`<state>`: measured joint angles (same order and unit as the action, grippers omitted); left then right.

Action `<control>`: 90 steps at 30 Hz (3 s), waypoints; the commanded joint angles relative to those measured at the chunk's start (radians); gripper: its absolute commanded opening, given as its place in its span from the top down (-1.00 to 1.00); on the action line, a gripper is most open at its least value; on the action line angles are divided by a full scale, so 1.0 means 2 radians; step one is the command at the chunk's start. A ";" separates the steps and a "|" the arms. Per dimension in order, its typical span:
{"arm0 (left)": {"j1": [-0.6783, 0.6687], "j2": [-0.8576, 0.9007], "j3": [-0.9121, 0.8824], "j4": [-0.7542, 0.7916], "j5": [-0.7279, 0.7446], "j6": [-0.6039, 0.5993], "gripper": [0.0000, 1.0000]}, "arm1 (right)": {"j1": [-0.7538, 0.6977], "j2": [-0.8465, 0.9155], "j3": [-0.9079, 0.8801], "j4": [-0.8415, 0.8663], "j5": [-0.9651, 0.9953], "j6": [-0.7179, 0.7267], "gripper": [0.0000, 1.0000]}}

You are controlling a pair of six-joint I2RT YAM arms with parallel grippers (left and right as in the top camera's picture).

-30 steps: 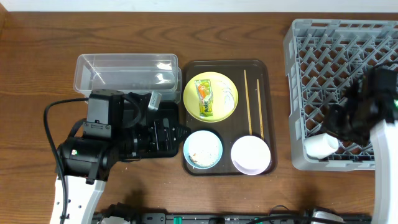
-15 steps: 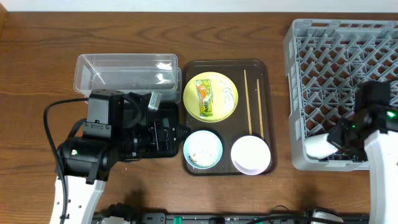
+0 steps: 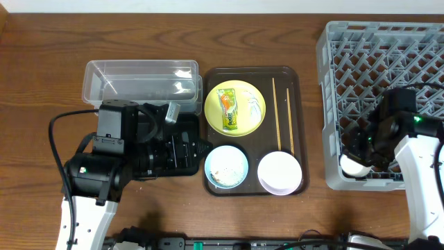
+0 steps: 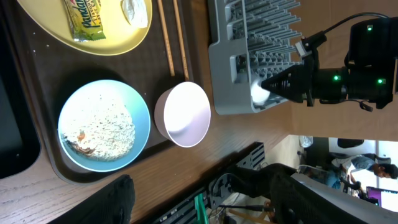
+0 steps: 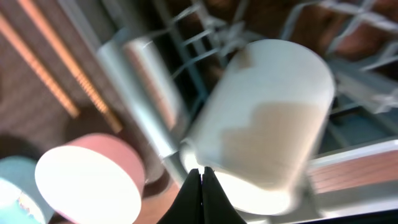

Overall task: Sort waste into correct bins and load items into the dishwasher rack
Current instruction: 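Release the cup and withdraw the right gripper from the rack, then grasp the snack wrapper with the left gripper, drop it in the clear bin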

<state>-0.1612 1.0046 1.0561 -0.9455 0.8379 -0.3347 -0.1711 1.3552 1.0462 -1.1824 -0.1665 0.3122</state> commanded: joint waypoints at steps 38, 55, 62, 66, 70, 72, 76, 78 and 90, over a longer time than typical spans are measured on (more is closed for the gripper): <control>-0.195 0.193 0.147 0.014 -0.378 -0.068 -0.45 | 0.008 -0.242 0.024 0.046 -0.272 -0.093 -0.99; -0.196 0.455 0.147 0.205 -0.423 -0.067 -0.46 | 0.008 -0.242 0.024 0.036 -0.270 -0.093 -0.98; -0.195 0.507 0.147 0.228 -0.423 -0.067 -0.39 | 0.008 -0.242 0.024 0.032 -0.270 -0.093 -0.99; -0.195 0.518 0.147 0.231 -0.421 -0.067 -0.01 | 0.008 -0.242 0.024 0.032 -0.270 -0.093 -0.99; -0.191 0.509 0.155 0.228 -0.409 -0.068 0.75 | 0.008 -0.242 0.024 0.032 -0.270 -0.093 -0.99; -0.188 0.497 0.164 0.219 -0.403 -0.068 0.88 | 0.008 -0.242 0.024 0.032 -0.270 -0.093 -0.98; -0.175 0.448 0.177 0.201 -0.387 -0.068 0.88 | 0.008 -0.242 0.024 0.032 -0.270 -0.093 -0.98; -0.166 0.411 0.177 0.191 -0.385 -0.067 0.88 | 0.008 -0.242 0.024 0.032 -0.270 -0.093 -0.98; -0.057 0.336 0.174 0.147 -0.487 -0.065 0.88 | 0.008 -0.242 0.024 0.032 -0.270 -0.093 -0.98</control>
<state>-0.3161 1.6302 1.4109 -0.6399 -0.0376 -0.4709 -0.1715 0.8730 1.0809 -1.1175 -0.6888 0.1253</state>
